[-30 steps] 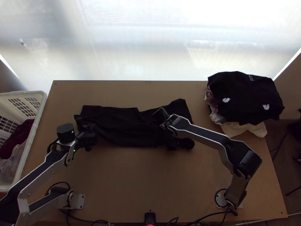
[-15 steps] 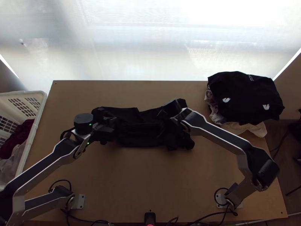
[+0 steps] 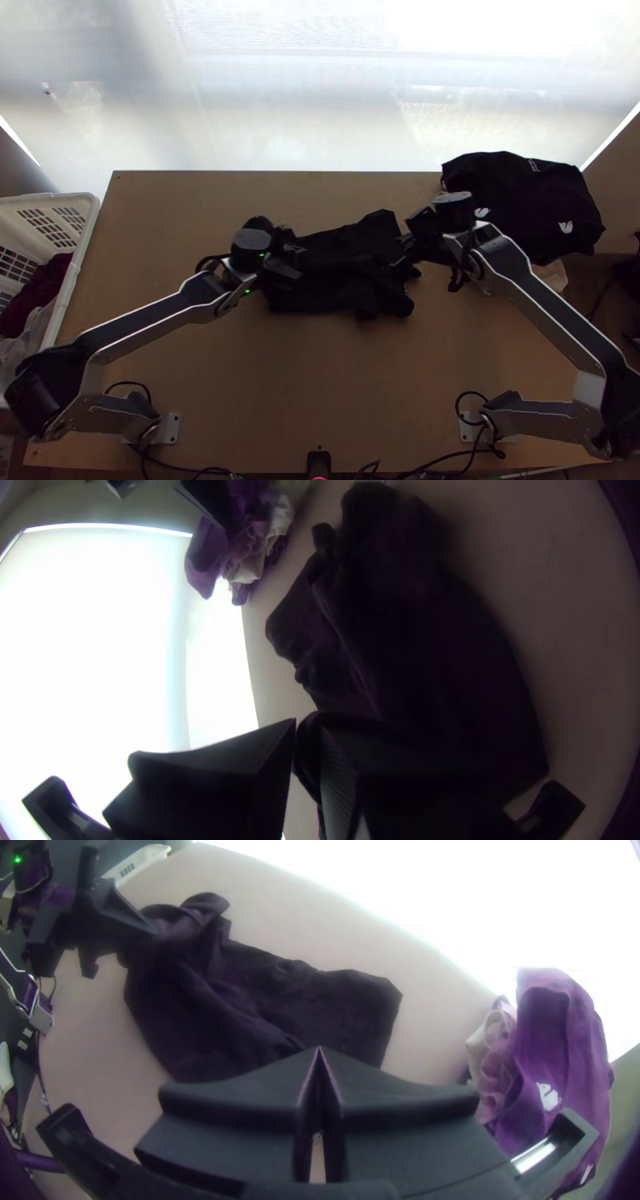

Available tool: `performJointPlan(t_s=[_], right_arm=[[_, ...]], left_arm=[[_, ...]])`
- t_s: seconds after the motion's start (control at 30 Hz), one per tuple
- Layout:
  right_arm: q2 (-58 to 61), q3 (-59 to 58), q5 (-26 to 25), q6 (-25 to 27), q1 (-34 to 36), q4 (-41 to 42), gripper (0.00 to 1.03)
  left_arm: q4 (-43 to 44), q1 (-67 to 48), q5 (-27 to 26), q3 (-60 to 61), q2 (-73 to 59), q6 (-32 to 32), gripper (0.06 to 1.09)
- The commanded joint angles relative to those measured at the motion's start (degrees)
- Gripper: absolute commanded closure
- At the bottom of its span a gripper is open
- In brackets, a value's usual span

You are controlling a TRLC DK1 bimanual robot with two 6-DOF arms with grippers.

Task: Fold the t-shirt

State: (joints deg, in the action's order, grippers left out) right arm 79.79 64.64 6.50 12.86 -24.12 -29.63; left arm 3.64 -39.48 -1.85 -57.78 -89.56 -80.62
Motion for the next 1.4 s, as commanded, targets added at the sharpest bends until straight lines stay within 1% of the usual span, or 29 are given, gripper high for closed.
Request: performJointPlan(t_s=[0.0, 0.3, 0.4, 0.67, 1.0, 1.03, 1.07, 1.13, 1.17, 1.2, 1.37], right_arm=[[-7.1, -6.11, 1.32, 0.41, 7.51, -0.08, 1.0], [-11.94, -11.73, 4.66, 0.41, 14.98, -0.08, 1.0], [-13.34, -13.4, 5.1, 1.2, 17.18, -0.08, 1.0], [-15.89, -16.92, 7.38, 3.57, 24.65, -0.17, 1.0], [-17.91, -19.38, 8.97, 5.33, 30.01, -0.43, 1.0], [-18.09, -19.55, 9.05, 5.33, 30.27, -0.52, 1.0], [-18.27, -19.73, 9.14, 5.33, 30.45, -0.61, 1.0], [-18.7, -20.08, 9.23, 5.33, 30.54, -0.7, 1.0], [-18.88, -20.26, 9.32, 5.33, 30.54, -0.78, 1.0], [-18.97, -20.43, 9.41, 5.24, 30.54, -0.87, 1.0], [-19.41, -20.87, 9.58, 4.98, 30.54, -0.87, 1.0]], left_arm=[[0.23, -6.39, 1.32, -10.69, -10.02, -0.24, 0.86], [-1.53, -13.43, 2.2, -24.84, -21.53, -1.38, 0.86], [-1.53, -15.27, 2.2, -28.62, -24.79, -1.38, 0.86], [-1.79, -18.52, 2.2, -36.97, -33.05, -1.03, 0.86], [-1.79, -20.19, 1.58, -44.26, -41.57, -1.21, 0.85], [-1.79, -20.28, 1.67, -44.44, -42.01, -1.21, 0.78], [-1.62, -20.37, 1.67, -44.61, -42.45, -1.21, 0.66], [-1.0, -20.37, 1.85, -44.7, -43.33, -1.03, 0.37], [-0.91, -20.37, 2.02, -44.97, -43.77, -1.03, 0.15], [-0.83, -20.37, 2.29, -45.23, -44.21, -0.94, 0.1], [1.11, -20.37, 3.52, -45.84, -43.24, -0.42, 0.1]])
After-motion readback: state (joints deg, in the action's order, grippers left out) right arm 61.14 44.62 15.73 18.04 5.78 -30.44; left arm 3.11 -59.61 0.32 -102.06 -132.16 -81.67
